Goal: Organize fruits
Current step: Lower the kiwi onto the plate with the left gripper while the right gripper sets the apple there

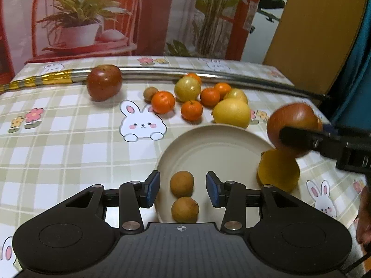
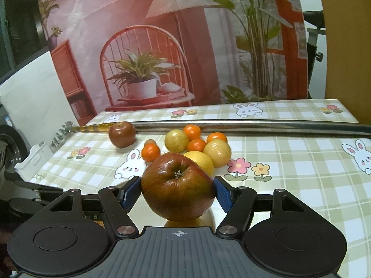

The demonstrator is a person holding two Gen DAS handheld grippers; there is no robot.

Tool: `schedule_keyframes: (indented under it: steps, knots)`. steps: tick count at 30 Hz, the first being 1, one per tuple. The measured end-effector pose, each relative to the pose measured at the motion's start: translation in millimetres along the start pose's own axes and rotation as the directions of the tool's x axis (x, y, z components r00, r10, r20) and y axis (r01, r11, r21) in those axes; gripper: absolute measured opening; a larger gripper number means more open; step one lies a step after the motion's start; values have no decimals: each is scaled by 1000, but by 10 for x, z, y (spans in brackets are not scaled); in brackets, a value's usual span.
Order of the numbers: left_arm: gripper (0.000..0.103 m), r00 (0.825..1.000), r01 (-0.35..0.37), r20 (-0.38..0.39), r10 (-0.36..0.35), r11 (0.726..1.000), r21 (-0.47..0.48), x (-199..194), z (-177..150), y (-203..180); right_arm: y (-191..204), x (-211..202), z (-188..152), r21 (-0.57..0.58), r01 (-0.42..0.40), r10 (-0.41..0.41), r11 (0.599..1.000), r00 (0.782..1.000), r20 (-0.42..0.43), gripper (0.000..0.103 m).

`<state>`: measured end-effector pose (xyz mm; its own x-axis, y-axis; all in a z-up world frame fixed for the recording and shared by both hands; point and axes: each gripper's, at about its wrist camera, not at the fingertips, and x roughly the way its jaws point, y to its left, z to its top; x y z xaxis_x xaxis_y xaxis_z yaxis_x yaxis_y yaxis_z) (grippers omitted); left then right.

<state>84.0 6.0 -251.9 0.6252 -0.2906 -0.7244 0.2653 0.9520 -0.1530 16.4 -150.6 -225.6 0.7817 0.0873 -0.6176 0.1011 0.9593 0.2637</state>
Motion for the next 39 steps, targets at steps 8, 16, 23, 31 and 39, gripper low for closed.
schedule_keyframes:
  steps: [8,16,23,31,39]
  knots:
    - [57,995,-64,77,67,997,-39,-400,-52,79,209,-153,-95,-34,-26,26,999,1000,-13,64]
    - [58,994,-73,75,82,991,-111,-547,-180,193,435,-213,-327,-59,-55,51,997,996,-66,64]
    - [63,994,-79,66,87,991,-111,-551,-235,179,479,-165,-510,-47,-61,55,997,991,-123,64]
    - [65,994,-96,47,101,989,-110,-525,-261,176,440,-80,-608,-76,-32,19,997,986,-164,64]
    - [67,993,-111,28,114,988,-108,-488,-259,171,397,-41,-644,-65,2,-15,998,981,-195,64]
